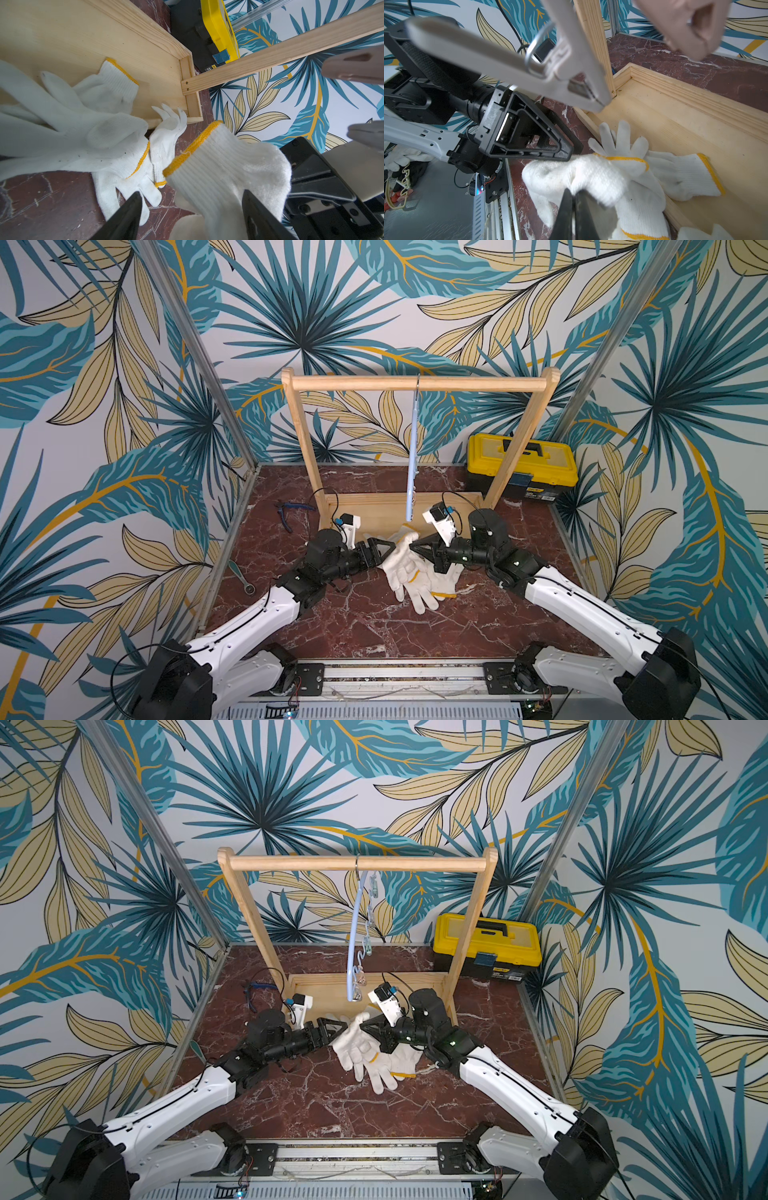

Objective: Clip the gloves onto a hanger to dry
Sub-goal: Pick up the glove from the center of the board.

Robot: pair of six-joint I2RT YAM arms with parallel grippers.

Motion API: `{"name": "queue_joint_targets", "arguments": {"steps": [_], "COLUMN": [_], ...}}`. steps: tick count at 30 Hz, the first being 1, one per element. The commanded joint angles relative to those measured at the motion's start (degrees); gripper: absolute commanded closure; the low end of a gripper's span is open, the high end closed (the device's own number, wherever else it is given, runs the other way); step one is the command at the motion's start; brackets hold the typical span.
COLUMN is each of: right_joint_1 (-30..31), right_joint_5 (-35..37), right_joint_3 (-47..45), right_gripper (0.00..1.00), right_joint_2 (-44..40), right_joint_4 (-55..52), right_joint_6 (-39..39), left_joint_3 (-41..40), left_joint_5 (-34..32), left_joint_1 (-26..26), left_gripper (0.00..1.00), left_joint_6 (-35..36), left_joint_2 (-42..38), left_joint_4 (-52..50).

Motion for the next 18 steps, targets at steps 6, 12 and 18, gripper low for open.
{"name": "queue_joint_targets", "arguments": {"steps": [6,12,18], "right_joint_1": [0.46,0.50,0.54], "right_joint_5": [3.22,4.57,4.70], "right_joint_3": [-3.58,-4.00,-4.07], "right_gripper": [1.00,1.00,1.00], "right_joint_2": [-0.78,0.12,0.69], "right_joint_4": [5.42,6.55,10.58], "right_joint_6": [1.19,0.24,1.49], "left_joint_3": [2.60,2.28,1.33], "left_joint_5": [2.07,1.65,1.56], "left_joint_1": [0.65,0.83,1.05], "left_gripper": [0.23,0.20,0.20], "left_joint_6": [-4.78,-7.25,-9.18], "left_joint_2": [-0.54,-1.92,-2.70], "left_joint_4": [1.70,1.65,1.83]}}
